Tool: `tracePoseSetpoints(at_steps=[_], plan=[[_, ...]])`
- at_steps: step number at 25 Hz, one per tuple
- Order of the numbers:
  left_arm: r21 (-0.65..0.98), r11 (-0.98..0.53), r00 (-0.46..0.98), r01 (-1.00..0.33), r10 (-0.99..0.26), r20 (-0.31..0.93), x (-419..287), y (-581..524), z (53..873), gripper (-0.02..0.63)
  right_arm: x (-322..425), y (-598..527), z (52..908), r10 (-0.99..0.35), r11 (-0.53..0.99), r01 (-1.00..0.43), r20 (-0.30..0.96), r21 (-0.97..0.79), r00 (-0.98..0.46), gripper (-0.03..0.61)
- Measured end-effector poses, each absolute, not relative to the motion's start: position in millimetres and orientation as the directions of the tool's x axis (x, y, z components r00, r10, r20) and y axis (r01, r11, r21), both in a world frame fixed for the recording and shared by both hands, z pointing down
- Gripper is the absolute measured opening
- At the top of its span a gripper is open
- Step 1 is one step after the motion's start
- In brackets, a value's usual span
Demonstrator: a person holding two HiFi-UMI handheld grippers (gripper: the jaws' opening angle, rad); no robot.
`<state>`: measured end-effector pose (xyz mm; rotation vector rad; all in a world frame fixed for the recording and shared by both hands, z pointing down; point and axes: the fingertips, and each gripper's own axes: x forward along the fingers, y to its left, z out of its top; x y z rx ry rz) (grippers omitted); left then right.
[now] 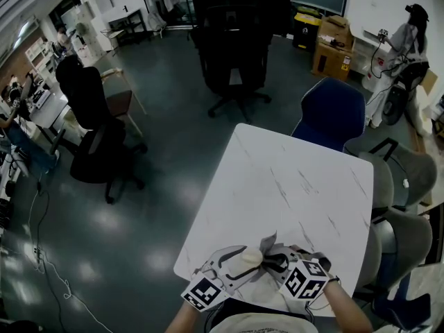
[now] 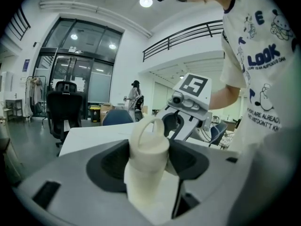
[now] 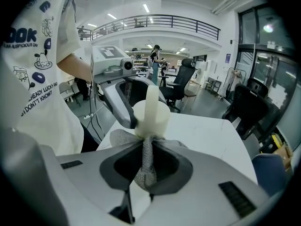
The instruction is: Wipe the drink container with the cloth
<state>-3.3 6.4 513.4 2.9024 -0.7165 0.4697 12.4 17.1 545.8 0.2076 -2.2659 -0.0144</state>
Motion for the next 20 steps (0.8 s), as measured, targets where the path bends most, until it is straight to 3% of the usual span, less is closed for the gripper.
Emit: tracePoseSetpoints(at_steps=[11,20], plan=[[0.045,-0.962,0.901,-0.268,-0.234,0.365,-3,15,515,0.272,11,17,530,-0.163,0.986,-0.125,0.75,0.107,-0.641,0.057],[0.05,-0.984,0.912,-0.171,-0.139,0.386,-2,19,516,0.272,11,20,520,-0.156,0.988,-0.103,0.748,0.117,-0.645,0.057]])
